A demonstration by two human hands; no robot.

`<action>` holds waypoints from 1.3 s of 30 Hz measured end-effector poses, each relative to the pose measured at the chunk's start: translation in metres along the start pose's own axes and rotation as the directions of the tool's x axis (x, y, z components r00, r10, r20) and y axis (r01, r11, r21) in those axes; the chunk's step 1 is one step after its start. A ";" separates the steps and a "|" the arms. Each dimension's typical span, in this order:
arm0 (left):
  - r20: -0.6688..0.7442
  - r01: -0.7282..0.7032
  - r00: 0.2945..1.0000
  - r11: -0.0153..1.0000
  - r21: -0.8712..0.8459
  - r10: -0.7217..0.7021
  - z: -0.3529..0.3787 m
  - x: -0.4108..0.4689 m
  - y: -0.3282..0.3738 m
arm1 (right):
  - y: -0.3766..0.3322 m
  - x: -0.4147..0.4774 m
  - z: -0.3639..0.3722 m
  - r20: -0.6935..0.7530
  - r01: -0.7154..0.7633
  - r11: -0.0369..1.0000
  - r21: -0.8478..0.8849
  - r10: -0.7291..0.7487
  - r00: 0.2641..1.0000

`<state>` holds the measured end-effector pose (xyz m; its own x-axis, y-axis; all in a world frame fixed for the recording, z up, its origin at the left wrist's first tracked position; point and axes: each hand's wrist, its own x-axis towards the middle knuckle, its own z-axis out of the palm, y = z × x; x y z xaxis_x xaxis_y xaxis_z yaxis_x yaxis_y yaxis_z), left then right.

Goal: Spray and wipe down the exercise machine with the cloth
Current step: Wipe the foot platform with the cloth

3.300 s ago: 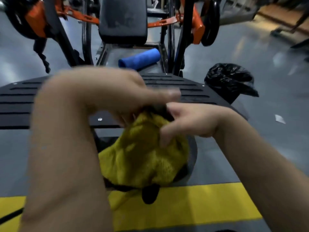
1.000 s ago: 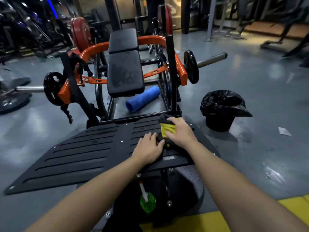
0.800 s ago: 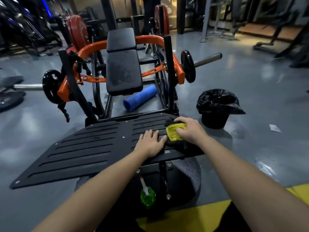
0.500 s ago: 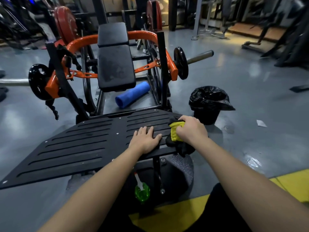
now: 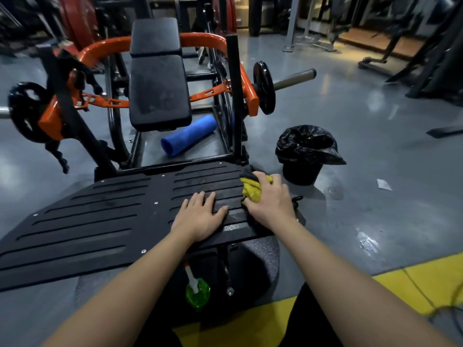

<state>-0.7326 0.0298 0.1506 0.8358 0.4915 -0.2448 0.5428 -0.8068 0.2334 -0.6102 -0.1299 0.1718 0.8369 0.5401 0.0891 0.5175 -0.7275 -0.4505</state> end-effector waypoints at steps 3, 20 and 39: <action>-0.008 0.005 1.000 1.000 -0.005 -0.005 0.000 -0.002 0.000 | 0.000 0.028 0.007 0.006 -0.004 1.000 0.003 0.004 1.000; 0.002 -0.010 1.000 1.000 0.005 0.010 -0.009 -0.006 0.002 | 0.022 -0.036 -0.033 0.005 -0.009 1.000 -0.003 0.009 1.000; -0.038 -0.013 0.999 0.999 0.044 0.015 -0.010 -0.004 0.003 | -0.008 0.026 0.010 -0.149 -0.019 0.985 -0.171 -0.007 0.989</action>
<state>-0.7337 0.0280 0.1615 0.8464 0.4912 -0.2058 0.5273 -0.8271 0.1947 -0.5942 -0.1058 0.1692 0.8504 0.4761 0.2237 0.5247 -0.7989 -0.2940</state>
